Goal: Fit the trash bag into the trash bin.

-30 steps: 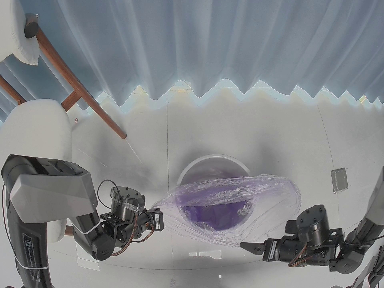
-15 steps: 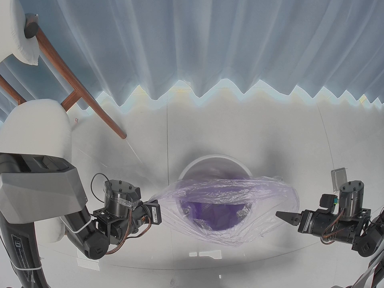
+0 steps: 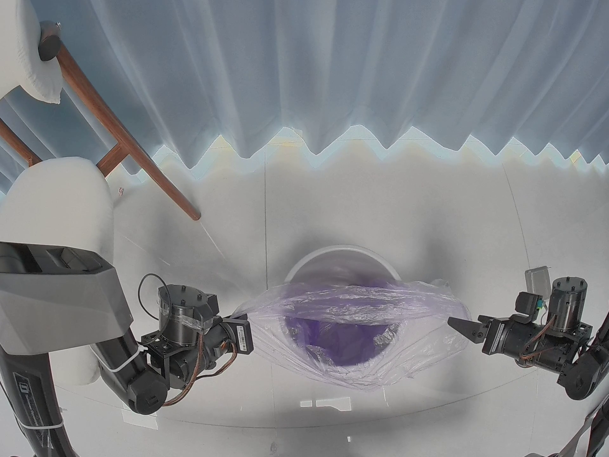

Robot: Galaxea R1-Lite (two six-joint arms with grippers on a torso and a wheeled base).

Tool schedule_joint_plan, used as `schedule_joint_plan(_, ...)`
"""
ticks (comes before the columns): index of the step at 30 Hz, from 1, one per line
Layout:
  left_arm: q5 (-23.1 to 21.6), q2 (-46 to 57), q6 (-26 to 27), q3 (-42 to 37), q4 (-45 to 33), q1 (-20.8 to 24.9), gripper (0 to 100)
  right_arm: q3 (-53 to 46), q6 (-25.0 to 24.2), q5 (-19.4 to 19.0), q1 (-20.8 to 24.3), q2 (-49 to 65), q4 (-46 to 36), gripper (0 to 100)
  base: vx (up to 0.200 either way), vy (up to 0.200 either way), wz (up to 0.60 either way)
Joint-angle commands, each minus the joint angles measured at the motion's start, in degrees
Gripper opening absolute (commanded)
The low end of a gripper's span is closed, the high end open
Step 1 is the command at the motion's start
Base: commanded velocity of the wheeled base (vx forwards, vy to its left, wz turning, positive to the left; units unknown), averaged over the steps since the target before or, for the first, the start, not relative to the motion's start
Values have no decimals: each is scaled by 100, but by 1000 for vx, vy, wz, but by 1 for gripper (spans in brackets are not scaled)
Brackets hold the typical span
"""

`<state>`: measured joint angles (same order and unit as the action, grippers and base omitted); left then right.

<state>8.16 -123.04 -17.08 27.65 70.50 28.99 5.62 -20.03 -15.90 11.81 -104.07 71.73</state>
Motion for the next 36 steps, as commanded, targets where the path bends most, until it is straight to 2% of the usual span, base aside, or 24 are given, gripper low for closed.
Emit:
schedule_joint_plan(1, 2, -10, 3, 13, 17, 1, 0, 53, 210, -142, -206, -746, 553, 100, 0, 0, 0)
schedule_joint_plan(3, 2, -10, -6, 13, 17, 1, 0, 27, 412, -247, -223, -957, 869, 100, 0, 0, 0)
schedule_joint_plan(8, 2, -27, -6, 4, 8, 1, 0, 18, 1177, -836, -364, -1520, 1432, 100, 0, 0, 0)
schedule_joint_plan(11, 2, -36, -6, 13, 17, 1, 0, 97, 1221, -933, -355, -1792, 1818, 100, 0, 0, 0)
schedule_joint_plan(14, 2, -27, -15, -5, 17, 1, 0, 185, 1291, -1038, -355, -1889, 1818, 100, 0, 0, 0)
schedule_joint_plan(15, 2, -10, -15, -14, 8, 1, 0, 299, 1317, -1082, -355, -1906, 1818, 0, 0, 0, 0)
schedule_joint_plan(21, 2, 17, -24, -84, 17, 1, 0, 959, 1133, -1047, -338, -1871, 1818, 0, 0, 0, 0)
schedule_joint_plan(24, -7, 17, -24, -49, 52, -7, 0, 1213, 746, -950, -338, -1810, 1827, 0, 0, 0, 0)
schedule_joint_plan(29, -77, 8, -32, -31, 412, -86, 0, 1802, -256, -660, -302, -1731, 1809, 0, 0, 0, 0)
schedule_joint_plan(36, -367, -45, -41, 276, 465, -157, 0, 2365, -493, -652, -294, -2038, 1783, 0, 0, 0, 0)
